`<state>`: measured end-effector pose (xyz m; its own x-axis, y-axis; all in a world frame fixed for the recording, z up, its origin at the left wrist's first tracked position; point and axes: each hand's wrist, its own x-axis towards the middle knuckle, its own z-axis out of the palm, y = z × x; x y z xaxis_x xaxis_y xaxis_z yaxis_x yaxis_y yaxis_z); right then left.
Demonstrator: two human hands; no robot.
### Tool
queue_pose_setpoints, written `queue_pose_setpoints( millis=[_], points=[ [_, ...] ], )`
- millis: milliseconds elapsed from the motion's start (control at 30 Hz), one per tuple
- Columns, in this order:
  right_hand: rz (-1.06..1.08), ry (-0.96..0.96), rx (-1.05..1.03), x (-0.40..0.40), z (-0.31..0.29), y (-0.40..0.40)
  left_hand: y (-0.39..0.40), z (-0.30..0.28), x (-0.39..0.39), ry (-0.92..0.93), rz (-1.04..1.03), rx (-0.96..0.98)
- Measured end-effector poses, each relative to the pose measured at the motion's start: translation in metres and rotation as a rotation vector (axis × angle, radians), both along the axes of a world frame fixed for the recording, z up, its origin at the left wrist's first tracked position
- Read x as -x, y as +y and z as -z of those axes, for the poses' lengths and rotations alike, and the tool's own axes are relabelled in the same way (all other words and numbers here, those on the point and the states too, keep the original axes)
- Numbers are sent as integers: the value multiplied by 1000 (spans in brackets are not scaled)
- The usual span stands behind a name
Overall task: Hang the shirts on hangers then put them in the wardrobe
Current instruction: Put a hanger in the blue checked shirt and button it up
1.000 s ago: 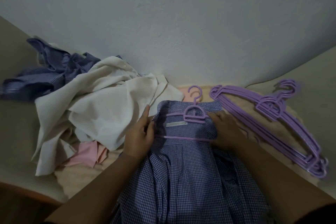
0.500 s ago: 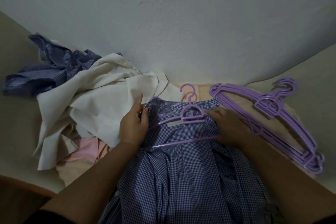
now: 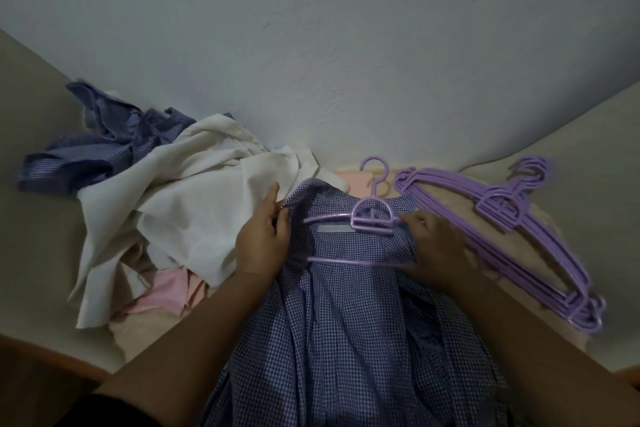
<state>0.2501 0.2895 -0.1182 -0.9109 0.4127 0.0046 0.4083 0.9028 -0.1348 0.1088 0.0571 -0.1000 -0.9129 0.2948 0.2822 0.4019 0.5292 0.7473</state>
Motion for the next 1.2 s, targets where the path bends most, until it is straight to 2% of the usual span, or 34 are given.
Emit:
queue_pose_setpoints(
  millis=[100, 200, 267, 367, 433, 500, 567, 633, 733, 833, 1067, 1200],
  points=[
    [-43, 33, 38, 5, 3, -10, 4, 7, -10, -23, 61, -39],
    [-76, 5, 83, 15, 9, -22, 9, 19, -21, -64, 143, 0],
    [-73, -36, 101, 21, 12, -27, 9, 29, -19, -116, 161, 106],
    [-66, -121, 92, 28, 19, -31, 3, 43, -11, -171, 198, 368],
    [-69, -148, 116, 31, 25, -30, -1, 48, -7, -132, 192, 428],
    [-88, -155, 153, 30, 28, -26, -3, 50, -4, -2, 186, 385],
    [-103, -143, 232, 27, 29, -19, -1, 50, 2, 95, 248, 393],
    [-95, -101, 330, 25, 25, -11, 5, 50, 9, 83, 345, 481],
    [-26, -2, 348, 25, 20, 5, 13, 55, 21, 88, 501, 651],
    [135, 91, 410, 24, 23, 24, 21, 63, 31, 147, 590, 750],
    [276, 79, 496, 33, 33, 45, 41, 60, 36, 132, 717, 727],
    [327, 63, 532, 38, 41, 46, 52, 59, 42, 122, 748, 821]
  ],
)
